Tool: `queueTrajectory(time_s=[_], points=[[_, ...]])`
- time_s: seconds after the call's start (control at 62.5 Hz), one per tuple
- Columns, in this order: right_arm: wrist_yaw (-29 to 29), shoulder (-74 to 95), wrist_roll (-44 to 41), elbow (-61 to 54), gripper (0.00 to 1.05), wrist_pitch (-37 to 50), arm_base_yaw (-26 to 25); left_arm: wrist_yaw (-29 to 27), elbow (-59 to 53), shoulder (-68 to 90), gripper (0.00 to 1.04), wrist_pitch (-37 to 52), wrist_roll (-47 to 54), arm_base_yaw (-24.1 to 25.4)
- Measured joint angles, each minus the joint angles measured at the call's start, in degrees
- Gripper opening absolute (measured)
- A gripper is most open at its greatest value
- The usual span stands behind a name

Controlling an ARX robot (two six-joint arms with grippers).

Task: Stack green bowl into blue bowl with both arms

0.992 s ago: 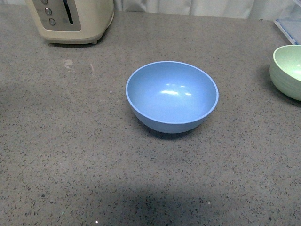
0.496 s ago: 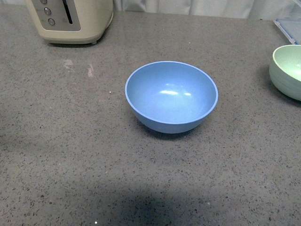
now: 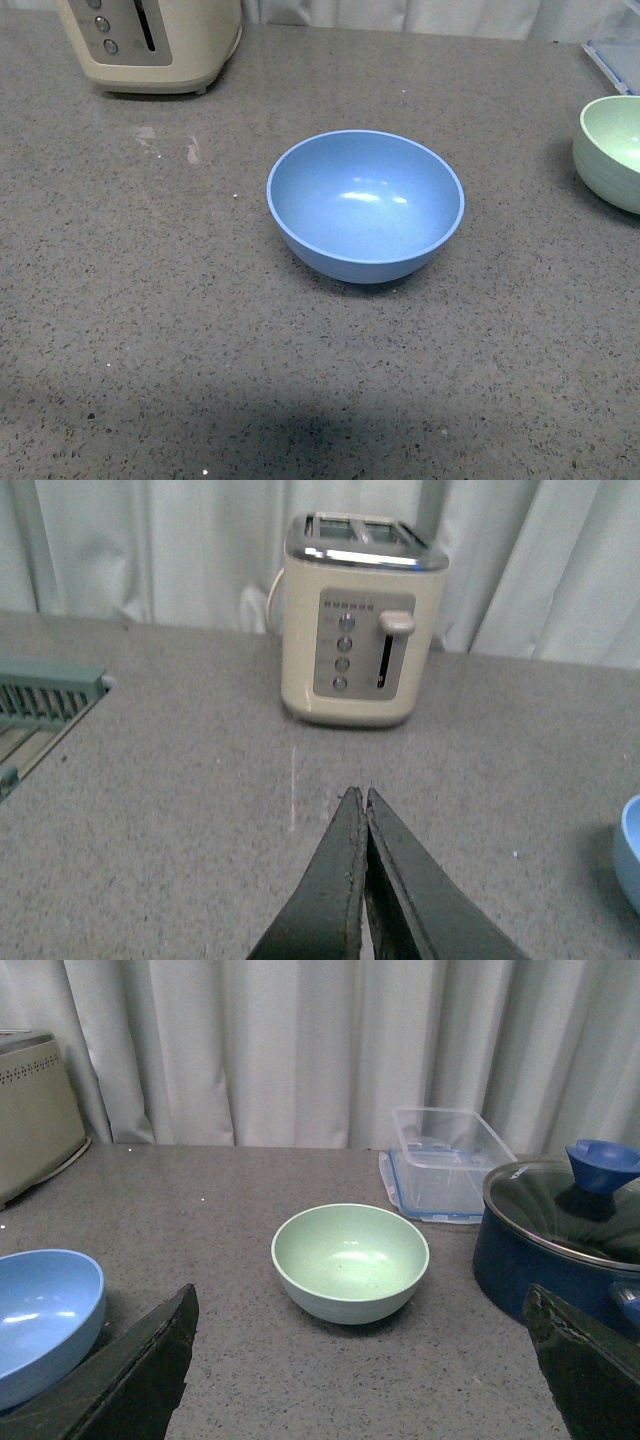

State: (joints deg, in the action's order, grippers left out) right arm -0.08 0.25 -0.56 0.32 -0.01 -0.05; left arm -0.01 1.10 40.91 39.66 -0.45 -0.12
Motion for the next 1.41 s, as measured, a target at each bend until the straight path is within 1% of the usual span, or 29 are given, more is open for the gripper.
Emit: queueTrajectory(time_s=[0.688, 1.2, 1.28, 1.408], points=[[0.0, 0.0, 0.0, 0.0, 0.95, 0.0, 0.0, 0.0, 0.0, -22.3, 0.04, -20.9, 0.0, 0.0], [0.0, 0.0, 0.0, 0.0, 0.95, 0.0, 0.0, 0.0, 0.0, -31.2, 0.04, -29.7, 0.0, 0.0], [0.0, 0.0, 0.0, 0.0, 0.95, 0.0, 0.0, 0.0, 0.0, -37.3, 0.04, -37.9, 0.0, 0.0], [0.0, 0.0, 0.0, 0.0, 0.95, 0.0, 0.0, 0.0, 0.0, -40.6, 0.04, -39.5, 0.0, 0.0]])
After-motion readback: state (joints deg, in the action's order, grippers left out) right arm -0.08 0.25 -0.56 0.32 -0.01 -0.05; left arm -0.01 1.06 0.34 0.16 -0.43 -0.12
